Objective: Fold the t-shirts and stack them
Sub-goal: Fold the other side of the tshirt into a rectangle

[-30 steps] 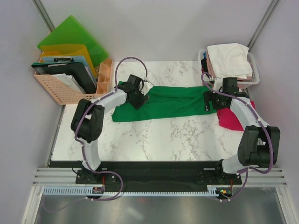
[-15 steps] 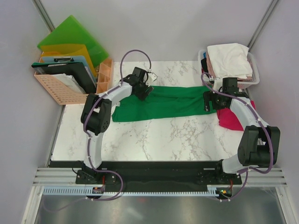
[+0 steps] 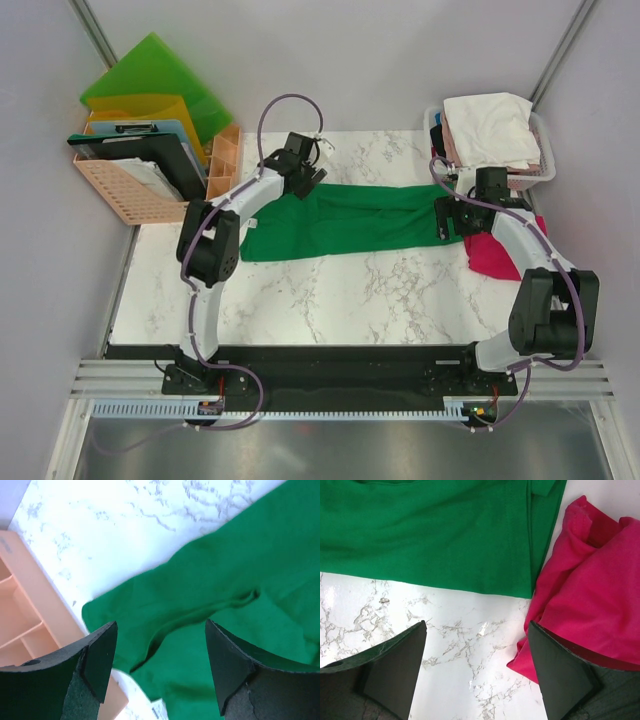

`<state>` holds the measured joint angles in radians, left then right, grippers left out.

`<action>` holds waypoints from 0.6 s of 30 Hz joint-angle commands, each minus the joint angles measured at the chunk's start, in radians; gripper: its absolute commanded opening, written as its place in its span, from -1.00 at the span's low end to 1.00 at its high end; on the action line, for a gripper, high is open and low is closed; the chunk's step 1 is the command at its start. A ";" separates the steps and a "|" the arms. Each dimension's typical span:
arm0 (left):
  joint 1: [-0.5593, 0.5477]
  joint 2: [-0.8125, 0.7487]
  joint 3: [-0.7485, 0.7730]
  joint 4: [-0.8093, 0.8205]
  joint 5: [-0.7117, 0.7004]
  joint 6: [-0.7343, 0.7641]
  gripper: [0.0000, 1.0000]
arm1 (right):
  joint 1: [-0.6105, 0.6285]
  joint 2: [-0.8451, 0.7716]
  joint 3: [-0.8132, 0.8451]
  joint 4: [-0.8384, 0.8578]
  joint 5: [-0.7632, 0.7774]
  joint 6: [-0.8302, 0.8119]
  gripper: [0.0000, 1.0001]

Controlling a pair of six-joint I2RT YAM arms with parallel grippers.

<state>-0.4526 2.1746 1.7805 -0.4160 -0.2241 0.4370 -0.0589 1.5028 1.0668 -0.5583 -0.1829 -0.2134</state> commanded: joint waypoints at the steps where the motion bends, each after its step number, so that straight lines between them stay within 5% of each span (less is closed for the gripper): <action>1: 0.011 -0.203 -0.055 0.071 -0.069 0.060 0.57 | -0.002 -0.102 -0.033 0.058 0.016 -0.001 0.81; 8: 0.096 -0.578 -0.300 0.091 -0.035 0.057 0.60 | -0.002 -0.245 -0.096 0.164 -0.056 0.023 0.96; 13: 0.163 -0.732 -0.420 0.010 0.037 -0.007 0.59 | -0.002 -0.016 0.037 0.094 -0.147 0.039 0.69; 15: 0.166 -0.807 -0.512 0.009 0.040 -0.015 0.58 | 0.001 0.069 0.096 0.057 -0.162 0.039 0.33; 17: 0.167 -0.846 -0.597 0.013 0.035 -0.020 0.58 | 0.007 0.173 0.175 0.046 -0.158 0.040 -0.52; 18: 0.169 -0.886 -0.627 0.020 0.029 -0.023 0.58 | 0.010 0.228 0.226 0.037 -0.145 0.046 -0.55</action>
<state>-0.2775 1.3132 1.2606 -0.3584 -0.2245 0.4553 -0.0570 1.6287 1.1755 -0.4782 -0.2985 -0.1833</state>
